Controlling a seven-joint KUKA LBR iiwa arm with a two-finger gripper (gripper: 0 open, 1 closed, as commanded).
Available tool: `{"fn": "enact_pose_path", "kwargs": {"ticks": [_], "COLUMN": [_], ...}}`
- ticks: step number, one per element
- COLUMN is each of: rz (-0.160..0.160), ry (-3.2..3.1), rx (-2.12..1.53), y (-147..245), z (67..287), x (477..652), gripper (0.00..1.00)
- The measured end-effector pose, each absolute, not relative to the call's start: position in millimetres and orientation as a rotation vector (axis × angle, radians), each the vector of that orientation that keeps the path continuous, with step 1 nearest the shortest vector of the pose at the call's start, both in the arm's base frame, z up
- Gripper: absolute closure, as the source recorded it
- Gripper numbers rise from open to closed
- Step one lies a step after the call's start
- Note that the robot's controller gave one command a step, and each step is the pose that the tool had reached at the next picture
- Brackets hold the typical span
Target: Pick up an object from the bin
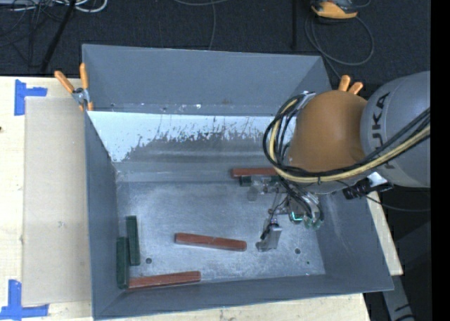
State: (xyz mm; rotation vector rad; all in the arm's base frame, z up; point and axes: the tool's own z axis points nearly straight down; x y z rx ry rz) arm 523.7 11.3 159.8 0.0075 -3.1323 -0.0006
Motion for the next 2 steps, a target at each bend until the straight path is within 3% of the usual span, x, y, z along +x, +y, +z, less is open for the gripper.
{"fn": "enact_pose_path", "kwargs": {"ticks": [1, 2], "rz": [-0.005, -0.002], "ry": [-3.130, -3.142], "rx": [0.098, -0.068], "y": [106.1, 129.3], "z": [65.0, 100.3], "x": [517.1, 507.2], "gripper": [0.00, 0.00]}}
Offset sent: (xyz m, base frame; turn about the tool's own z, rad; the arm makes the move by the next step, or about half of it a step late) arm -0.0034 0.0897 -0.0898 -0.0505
